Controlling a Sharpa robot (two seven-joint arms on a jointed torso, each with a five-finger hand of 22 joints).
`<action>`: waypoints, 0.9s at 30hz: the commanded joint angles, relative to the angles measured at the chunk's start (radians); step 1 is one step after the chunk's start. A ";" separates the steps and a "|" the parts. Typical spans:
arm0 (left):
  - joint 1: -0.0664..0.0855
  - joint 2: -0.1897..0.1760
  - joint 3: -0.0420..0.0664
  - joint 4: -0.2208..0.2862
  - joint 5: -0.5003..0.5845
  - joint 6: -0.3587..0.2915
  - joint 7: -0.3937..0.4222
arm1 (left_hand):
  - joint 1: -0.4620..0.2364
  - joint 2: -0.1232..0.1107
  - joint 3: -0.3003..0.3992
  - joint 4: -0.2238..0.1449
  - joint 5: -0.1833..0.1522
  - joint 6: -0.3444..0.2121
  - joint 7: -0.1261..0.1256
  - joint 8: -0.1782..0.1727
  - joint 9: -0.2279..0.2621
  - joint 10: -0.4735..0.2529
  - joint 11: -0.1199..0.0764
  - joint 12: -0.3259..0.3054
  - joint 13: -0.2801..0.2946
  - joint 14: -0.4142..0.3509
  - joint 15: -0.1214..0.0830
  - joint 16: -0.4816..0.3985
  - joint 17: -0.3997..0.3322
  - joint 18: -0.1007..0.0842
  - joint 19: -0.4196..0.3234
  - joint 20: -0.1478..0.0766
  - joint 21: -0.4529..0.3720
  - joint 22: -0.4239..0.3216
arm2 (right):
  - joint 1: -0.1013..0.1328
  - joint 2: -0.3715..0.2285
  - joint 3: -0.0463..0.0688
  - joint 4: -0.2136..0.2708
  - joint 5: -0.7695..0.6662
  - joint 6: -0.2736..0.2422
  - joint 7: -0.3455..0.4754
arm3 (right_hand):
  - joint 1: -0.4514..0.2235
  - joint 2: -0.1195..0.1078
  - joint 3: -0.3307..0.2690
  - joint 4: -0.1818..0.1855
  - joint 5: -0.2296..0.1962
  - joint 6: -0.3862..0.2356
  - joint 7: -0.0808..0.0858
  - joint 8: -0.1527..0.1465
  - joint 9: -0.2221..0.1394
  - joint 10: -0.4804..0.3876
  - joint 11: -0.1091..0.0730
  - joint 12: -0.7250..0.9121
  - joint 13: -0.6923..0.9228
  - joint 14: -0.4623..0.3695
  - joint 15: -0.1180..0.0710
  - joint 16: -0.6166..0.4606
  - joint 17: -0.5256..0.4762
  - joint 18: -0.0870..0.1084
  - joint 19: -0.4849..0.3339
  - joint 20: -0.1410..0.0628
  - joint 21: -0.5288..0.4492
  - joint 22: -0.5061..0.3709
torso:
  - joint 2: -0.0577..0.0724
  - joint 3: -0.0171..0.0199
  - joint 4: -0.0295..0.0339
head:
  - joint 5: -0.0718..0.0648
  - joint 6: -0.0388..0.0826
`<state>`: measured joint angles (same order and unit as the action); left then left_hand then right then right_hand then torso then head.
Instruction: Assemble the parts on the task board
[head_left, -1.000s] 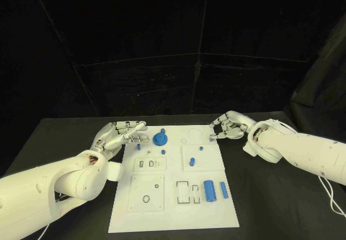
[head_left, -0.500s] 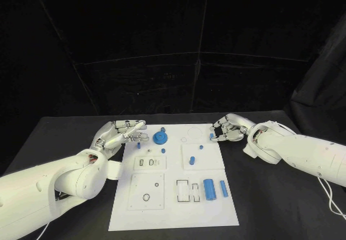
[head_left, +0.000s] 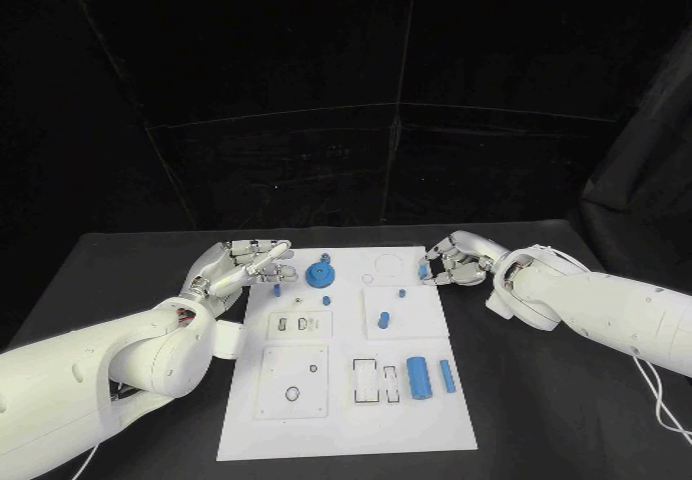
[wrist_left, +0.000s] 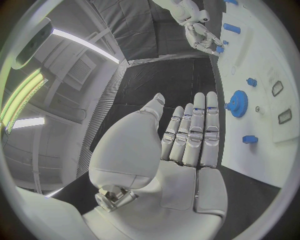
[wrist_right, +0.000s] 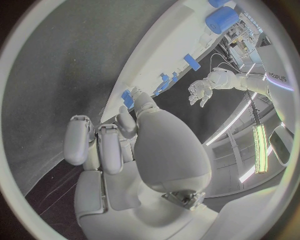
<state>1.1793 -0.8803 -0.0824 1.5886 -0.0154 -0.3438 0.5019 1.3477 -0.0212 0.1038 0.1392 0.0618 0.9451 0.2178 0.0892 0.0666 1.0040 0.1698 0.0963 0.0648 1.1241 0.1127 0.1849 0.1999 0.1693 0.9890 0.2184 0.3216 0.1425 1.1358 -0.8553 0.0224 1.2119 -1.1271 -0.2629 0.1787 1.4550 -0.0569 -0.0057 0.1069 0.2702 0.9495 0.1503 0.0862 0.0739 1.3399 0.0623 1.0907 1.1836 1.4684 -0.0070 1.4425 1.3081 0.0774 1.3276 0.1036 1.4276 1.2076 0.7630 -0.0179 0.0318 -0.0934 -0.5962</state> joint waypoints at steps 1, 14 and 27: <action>0.001 0.001 0.000 0.001 -0.004 0.012 0.004 | 0.002 0.009 0.001 -0.007 -0.005 -0.002 0.000 -0.007 -0.001 -0.002 -0.001 -0.003 -0.001 -0.002 0.002 -0.006 0.002 0.012 0.006 0.001 0.007 -0.002 | 0.000 0.005 0.000 -0.005 -0.005 0.004 0.010 | 0.000 0.023 0.009 -0.005 -0.025 0.020 -0.002 0.007 0.001 0.005 -0.005 0.007 0.003 0.052 -0.008 0.003 0.013 -0.001 0.005 -0.006 -0.002 0.004 | 0.000 0.0002 -0.0003 | 0.000 0.000; 0.001 0.001 0.000 0.000 -0.004 0.013 0.002 | 0.002 0.009 0.001 -0.007 -0.005 -0.002 0.000 -0.007 -0.001 -0.002 -0.001 -0.003 -0.001 -0.002 0.002 -0.006 0.002 0.012 0.006 0.001 0.007 -0.002 | -0.002 0.020 0.000 -0.015 -0.005 0.004 0.013 | -0.001 0.050 0.028 -0.007 -0.051 0.067 -0.012 0.019 0.002 0.012 -0.014 0.017 0.011 0.054 -0.015 0.006 0.022 -0.002 0.011 -0.011 0.001 0.011 | 0.000 0.0007 0.0004 | 0.001 -0.002; 0.001 0.000 0.000 -0.001 -0.004 0.012 -0.001 | 0.002 0.010 0.002 -0.008 -0.005 -0.002 0.000 -0.007 -0.001 -0.002 -0.001 -0.004 -0.001 -0.002 0.002 -0.007 0.003 0.012 0.006 0.001 0.007 -0.002 | -0.003 0.022 0.001 -0.018 -0.017 -0.025 0.004 | 0.021 0.086 0.070 -0.023 -0.085 0.131 -0.033 0.040 0.008 0.020 -0.030 0.029 0.022 0.058 -0.028 0.014 0.038 -0.005 0.023 -0.022 0.008 0.028 | -0.001 0.0007 -0.0008 | 0.001 -0.004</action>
<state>1.1792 -0.8807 -0.0833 1.5865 -0.0154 -0.3432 0.4986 1.3477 -0.0212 0.1066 0.1365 0.0618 0.9451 0.2177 0.0857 0.0666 1.0040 0.1698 0.0964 0.0648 1.1241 0.1127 0.1849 0.2008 0.1693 0.9890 0.2184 0.3255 0.1419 1.1316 -0.8326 0.0227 1.1934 -1.1331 -0.2661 0.1808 1.4677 0.0070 0.0550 0.0861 0.1910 1.0642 0.1248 0.1150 0.0751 1.3613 0.0406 1.1151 1.2003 1.4666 -0.0275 1.4520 1.3078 0.0774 1.3478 0.0834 1.4311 1.2325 0.7624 -0.0172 0.0313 -0.0920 -0.6002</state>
